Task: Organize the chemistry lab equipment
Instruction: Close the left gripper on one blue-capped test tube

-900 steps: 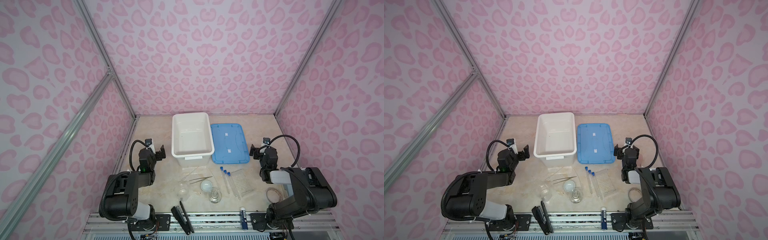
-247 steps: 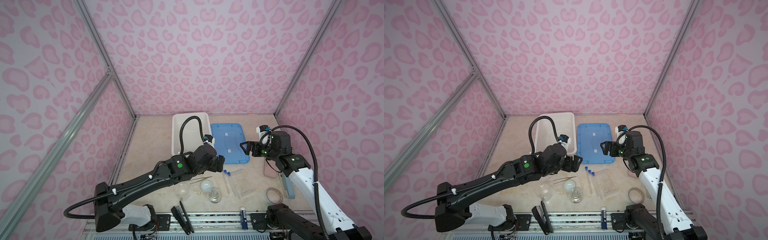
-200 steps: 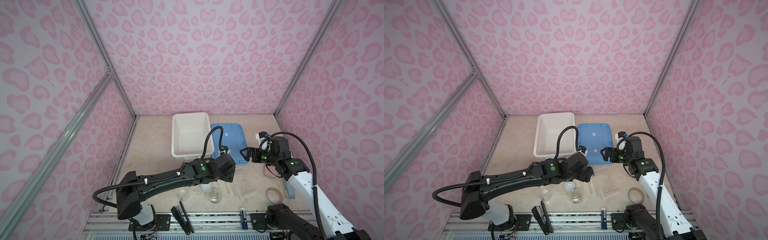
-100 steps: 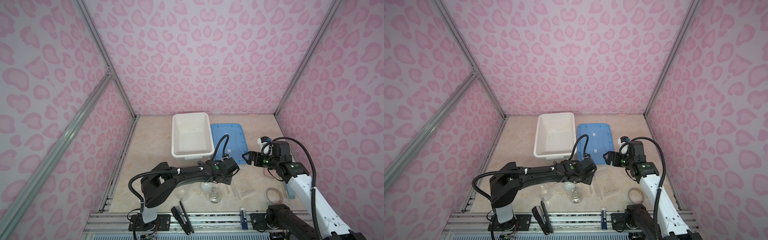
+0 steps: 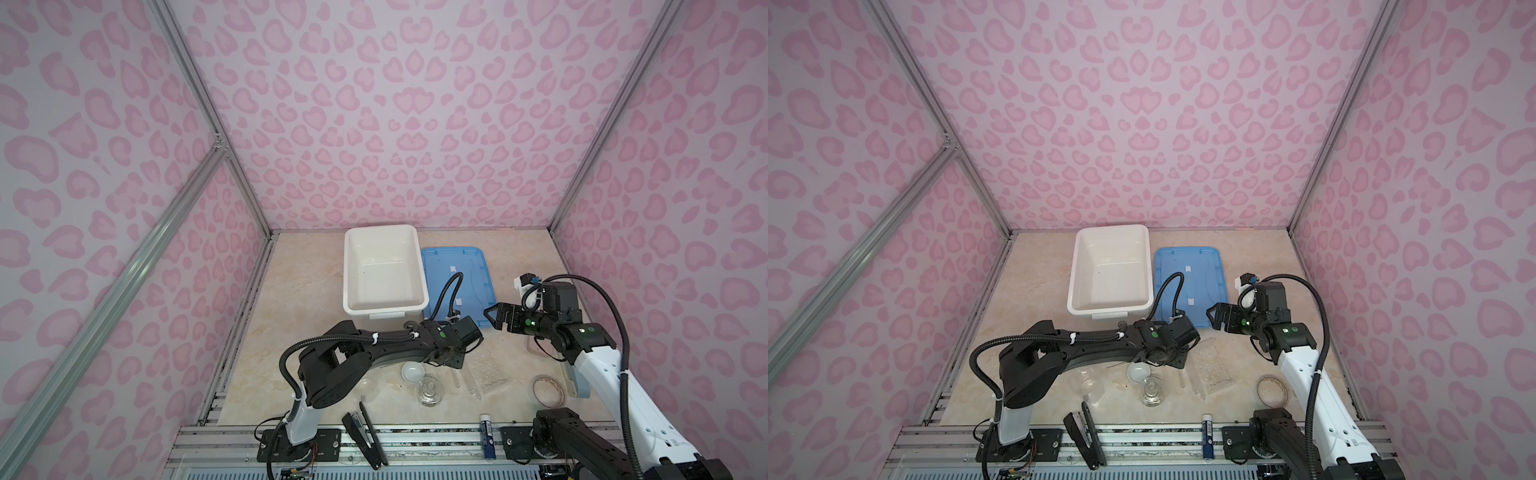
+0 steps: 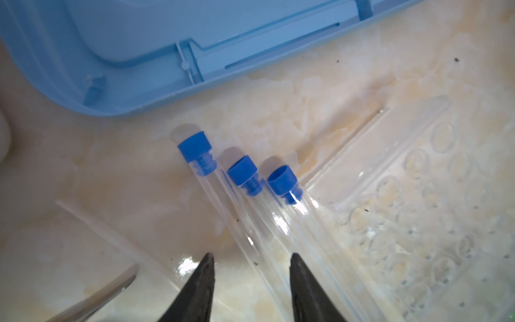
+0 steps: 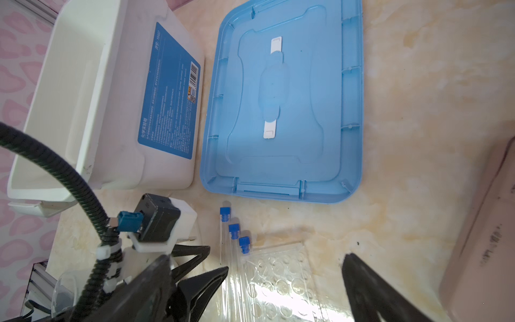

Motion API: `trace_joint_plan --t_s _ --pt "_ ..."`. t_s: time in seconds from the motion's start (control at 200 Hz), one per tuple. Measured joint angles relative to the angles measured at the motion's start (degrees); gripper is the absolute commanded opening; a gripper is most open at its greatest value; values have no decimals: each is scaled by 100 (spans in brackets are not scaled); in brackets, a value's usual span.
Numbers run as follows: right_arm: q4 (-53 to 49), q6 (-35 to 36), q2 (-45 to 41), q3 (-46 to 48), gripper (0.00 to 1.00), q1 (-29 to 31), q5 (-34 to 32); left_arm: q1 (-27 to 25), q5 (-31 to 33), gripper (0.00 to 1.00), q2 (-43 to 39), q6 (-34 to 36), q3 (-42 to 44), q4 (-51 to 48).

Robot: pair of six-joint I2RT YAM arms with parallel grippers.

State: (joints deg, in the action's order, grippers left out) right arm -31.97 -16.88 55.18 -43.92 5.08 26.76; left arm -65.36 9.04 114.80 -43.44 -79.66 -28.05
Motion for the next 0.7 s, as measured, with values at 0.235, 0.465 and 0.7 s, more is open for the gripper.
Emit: trace_joint_plan --t_s 0.235,0.465,0.7 --pt "2 0 0 0 96 0 -44 4 94 37 142 -4 -37 -144" --pt "2 0 -2 0 96 0 -129 33 192 24 243 -46 -70 -195" --pt "52 -4 -2 0 96 -7 -153 138 214 19 271 -151 -66 -79"
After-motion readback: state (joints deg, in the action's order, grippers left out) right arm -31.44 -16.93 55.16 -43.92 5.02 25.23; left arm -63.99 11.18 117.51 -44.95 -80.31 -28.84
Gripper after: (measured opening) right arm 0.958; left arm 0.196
